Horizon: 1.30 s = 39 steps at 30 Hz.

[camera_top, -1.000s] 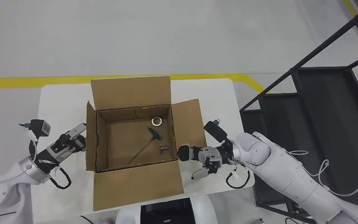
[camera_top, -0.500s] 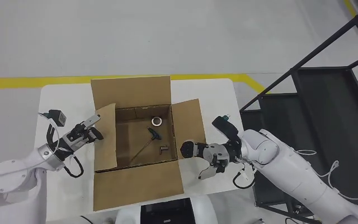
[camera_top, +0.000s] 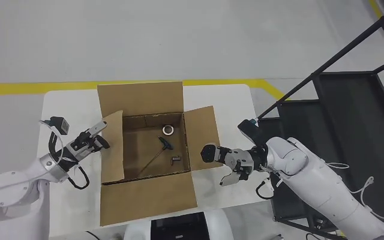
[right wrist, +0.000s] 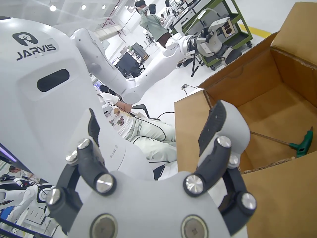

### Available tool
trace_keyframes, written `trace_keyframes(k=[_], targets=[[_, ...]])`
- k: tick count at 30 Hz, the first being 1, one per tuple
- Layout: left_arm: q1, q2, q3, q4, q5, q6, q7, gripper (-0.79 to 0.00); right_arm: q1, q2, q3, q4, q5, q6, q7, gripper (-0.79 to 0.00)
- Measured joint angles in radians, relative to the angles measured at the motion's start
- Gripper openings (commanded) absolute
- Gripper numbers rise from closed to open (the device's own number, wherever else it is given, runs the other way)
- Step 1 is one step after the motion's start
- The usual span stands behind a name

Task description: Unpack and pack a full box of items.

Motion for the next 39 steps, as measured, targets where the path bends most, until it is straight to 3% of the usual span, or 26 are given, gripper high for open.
trace_keyframes(k=[4, 9, 14, 20, 35, 39], targets=[[0.035, -0.01, 0.023, -0.044, -0.057, -0.058, 0.151, 0.0, 0.0, 0.0, 0.0, 0.0, 0.0, 0.0, 0.0, 0.0], [0.132, -0.025, 0.046, -0.107, -0.08, -0.166, 0.331, 0.0, 0.0, 0.0, 0.0, 0.0, 0.0, 0.0, 0.0, 0.0], [0.222, -0.038, 0.07, -0.152, -0.024, -0.279, 0.5, 0.0, 0.0, 0.0, 0.0, 0.0, 0.0, 0.0, 0.0, 0.0], [0.278, -0.051, 0.093, -0.158, 0.072, -0.405, 0.69, 0.0, 0.0, 0.0, 0.0, 0.0, 0.0, 0.0, 0.0, 0.0], [0.265, -0.053, 0.111, -0.133, 0.08, -0.391, 0.713, 0.0, 0.0, 0.0, 0.0, 0.0, 0.0, 0.0, 0.0, 0.0], [0.241, -0.048, 0.151, -0.108, 0.128, -0.339, 0.611, 0.0, 0.0, 0.0, 0.0, 0.0, 0.0, 0.0, 0.0, 0.0]])
